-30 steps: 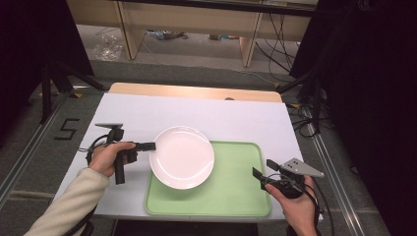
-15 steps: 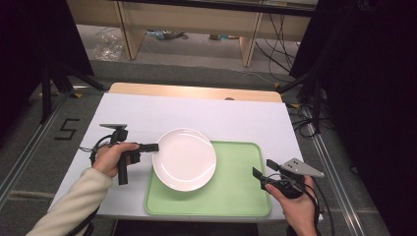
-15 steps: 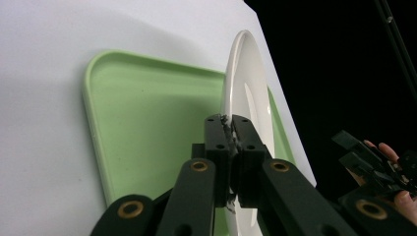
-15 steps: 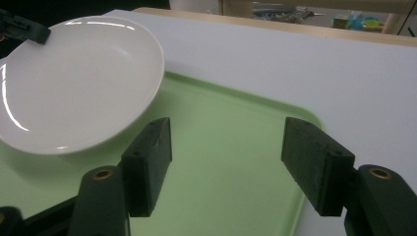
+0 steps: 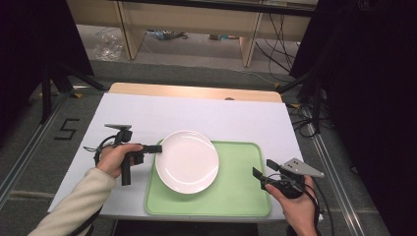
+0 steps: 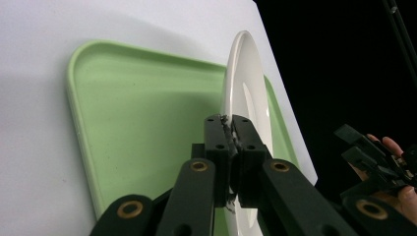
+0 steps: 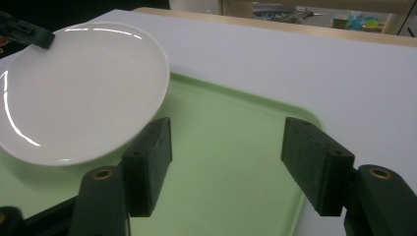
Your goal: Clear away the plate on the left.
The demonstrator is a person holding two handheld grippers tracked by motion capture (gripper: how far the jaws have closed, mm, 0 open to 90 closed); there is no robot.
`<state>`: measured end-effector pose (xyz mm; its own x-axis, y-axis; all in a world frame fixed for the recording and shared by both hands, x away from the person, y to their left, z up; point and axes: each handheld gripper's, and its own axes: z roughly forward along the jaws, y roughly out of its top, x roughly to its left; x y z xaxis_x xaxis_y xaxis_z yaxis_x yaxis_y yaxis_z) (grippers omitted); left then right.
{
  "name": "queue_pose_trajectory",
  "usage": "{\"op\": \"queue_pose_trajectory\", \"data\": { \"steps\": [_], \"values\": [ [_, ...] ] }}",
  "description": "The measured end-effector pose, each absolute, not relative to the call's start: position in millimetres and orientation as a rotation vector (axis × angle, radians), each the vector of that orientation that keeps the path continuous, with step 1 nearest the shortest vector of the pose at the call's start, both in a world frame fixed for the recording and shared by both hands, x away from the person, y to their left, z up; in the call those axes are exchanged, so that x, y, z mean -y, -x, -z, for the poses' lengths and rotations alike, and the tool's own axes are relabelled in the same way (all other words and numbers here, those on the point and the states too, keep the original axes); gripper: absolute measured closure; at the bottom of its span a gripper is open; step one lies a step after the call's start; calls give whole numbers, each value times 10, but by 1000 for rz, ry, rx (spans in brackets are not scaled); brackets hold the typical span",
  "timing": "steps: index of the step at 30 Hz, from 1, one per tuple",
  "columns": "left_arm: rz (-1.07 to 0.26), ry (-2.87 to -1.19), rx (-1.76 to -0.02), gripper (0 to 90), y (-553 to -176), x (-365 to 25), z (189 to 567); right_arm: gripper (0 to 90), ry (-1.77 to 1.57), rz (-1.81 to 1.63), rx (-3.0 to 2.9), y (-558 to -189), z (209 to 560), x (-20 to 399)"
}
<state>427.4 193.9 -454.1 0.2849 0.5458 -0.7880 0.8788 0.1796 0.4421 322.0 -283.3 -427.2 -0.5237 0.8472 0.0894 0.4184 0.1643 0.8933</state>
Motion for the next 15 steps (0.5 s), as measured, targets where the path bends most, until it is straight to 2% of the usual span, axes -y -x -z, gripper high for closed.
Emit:
{"op": "queue_pose_trajectory", "data": {
  "steps": [8,10,11,15],
  "values": [
    [386,-1522,-1368,863,-4281,-1903,4571,370,-1196,-1322,-2014,-3220,4272,2834],
    [419,-1497,-1401,863,-4267,-1879,4558,370,-1196,-1323,-2015,-3221,4273,2834],
    [394,-1523,-1362,863,-4284,-1889,4581,371,-1196,-1323,-2016,-3221,4273,2833],
    [390,-1525,-1384,861,-4288,-1870,4602,370,-1196,-1321,-2017,-3220,4273,2833]
  ]
}}
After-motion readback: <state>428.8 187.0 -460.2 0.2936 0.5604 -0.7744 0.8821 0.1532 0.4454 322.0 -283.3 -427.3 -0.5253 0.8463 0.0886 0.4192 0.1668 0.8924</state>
